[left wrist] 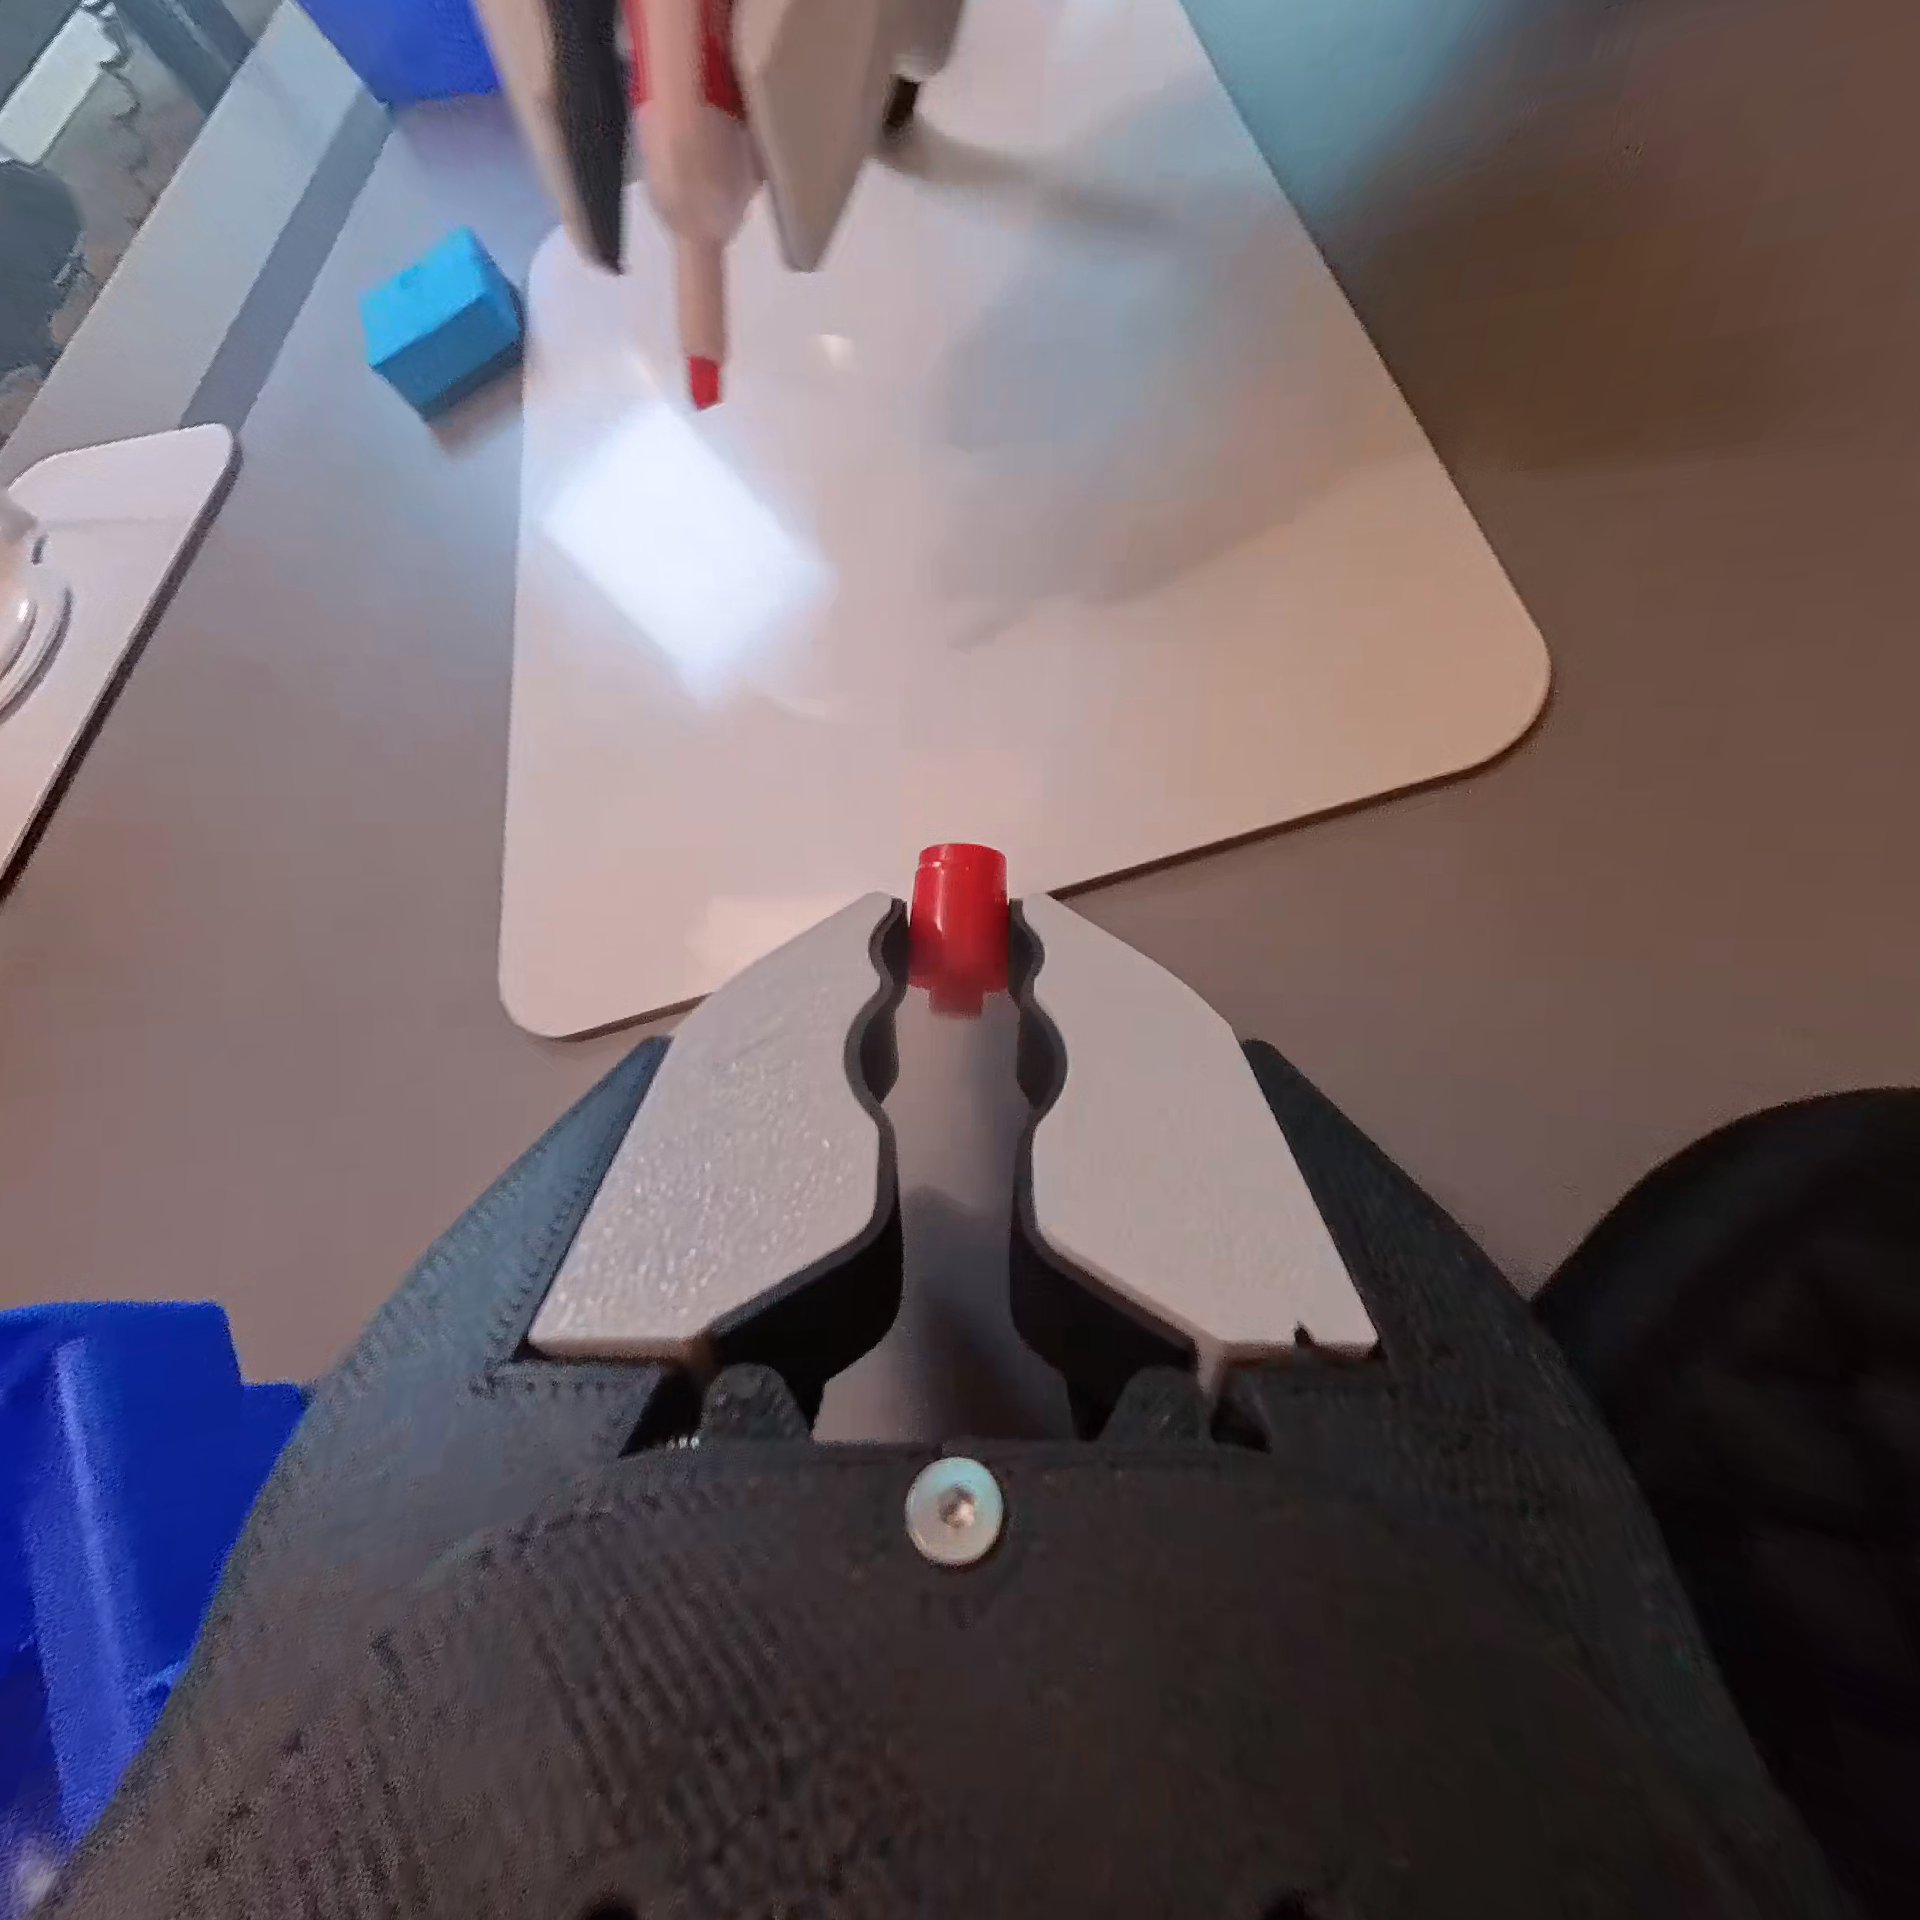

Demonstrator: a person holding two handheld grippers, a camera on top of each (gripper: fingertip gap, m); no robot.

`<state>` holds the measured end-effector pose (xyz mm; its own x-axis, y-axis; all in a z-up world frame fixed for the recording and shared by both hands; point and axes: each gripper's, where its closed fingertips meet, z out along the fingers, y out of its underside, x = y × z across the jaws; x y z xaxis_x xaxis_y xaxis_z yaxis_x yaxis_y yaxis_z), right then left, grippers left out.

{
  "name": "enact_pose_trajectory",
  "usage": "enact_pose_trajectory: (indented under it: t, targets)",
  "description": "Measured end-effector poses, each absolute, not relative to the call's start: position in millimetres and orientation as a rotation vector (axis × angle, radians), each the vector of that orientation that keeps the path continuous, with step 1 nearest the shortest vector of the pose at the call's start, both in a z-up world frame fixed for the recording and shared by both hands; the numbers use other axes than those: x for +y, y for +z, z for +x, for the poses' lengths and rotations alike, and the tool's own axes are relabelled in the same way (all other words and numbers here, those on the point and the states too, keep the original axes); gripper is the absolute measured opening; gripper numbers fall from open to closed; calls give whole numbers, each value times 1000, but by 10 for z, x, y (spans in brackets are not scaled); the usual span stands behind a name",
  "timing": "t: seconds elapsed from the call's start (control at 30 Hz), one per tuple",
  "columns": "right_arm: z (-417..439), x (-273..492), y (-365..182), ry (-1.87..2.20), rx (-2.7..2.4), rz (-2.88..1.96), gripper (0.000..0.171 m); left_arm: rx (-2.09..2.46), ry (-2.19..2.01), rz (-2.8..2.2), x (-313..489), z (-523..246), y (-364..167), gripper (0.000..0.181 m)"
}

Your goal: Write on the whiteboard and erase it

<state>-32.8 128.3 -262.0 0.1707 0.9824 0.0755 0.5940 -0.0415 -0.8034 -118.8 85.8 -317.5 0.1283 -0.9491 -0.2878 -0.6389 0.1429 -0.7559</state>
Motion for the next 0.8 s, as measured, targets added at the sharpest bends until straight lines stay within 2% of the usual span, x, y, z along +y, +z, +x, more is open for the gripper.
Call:
enact_pose_trajectory:
  t: [0.4, 0.8]
  targets:
    - [-336, 1239, -2679, 728, -1486, -1717, 34, 1844, -524, -1482, 434, -1079, -3302, 18]
    - [-335, 1219, -2769, 707, -1522, -1786, 35, 1883, -530, -1417, 262, -889, -3312, 18]
